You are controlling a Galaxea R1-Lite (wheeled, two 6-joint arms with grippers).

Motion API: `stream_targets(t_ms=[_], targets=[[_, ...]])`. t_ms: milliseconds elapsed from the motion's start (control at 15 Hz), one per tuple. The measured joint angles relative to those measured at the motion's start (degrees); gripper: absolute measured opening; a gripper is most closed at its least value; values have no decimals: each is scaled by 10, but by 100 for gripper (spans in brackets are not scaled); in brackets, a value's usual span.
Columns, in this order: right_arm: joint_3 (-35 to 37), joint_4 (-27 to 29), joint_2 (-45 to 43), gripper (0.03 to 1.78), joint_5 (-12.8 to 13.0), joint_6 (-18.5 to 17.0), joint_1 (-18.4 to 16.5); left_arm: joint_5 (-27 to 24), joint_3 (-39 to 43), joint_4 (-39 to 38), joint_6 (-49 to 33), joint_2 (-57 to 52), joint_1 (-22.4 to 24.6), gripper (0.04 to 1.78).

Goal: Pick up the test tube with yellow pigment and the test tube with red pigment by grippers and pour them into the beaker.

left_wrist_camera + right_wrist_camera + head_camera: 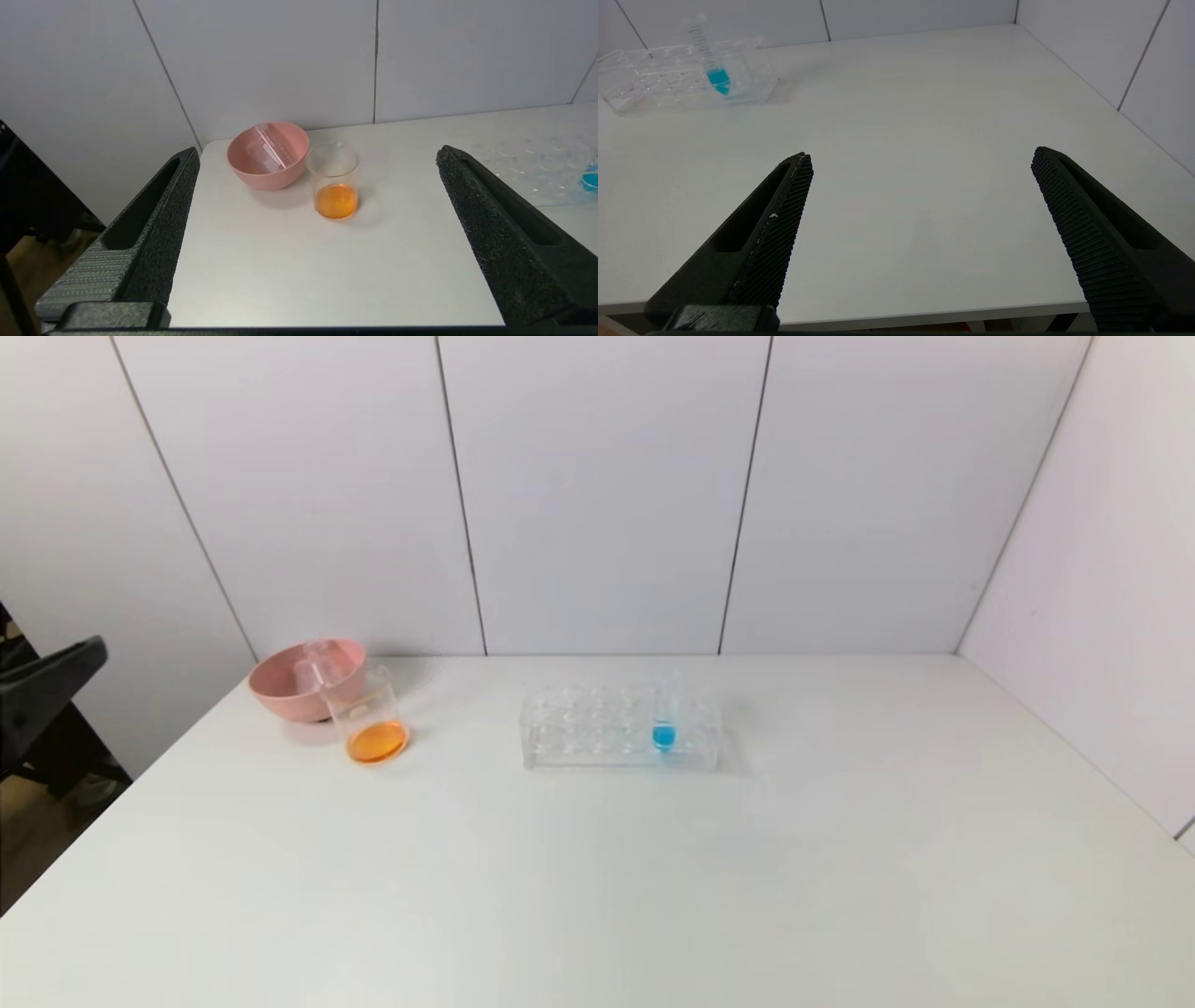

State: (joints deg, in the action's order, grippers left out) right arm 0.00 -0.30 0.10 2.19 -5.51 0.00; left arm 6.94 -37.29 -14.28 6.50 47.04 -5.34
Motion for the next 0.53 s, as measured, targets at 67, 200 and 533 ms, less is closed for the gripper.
stream_targets(t_ms=[67,200,533], targets=[[0,0,0,171,0,0,0,1,13,8,3,-32,8,176],[0,0,0,171,0,0,0,1,34,37,6,-100,22,176],[0,0,0,171,0,0,0,-18,62,117,8,-282,43,176]])
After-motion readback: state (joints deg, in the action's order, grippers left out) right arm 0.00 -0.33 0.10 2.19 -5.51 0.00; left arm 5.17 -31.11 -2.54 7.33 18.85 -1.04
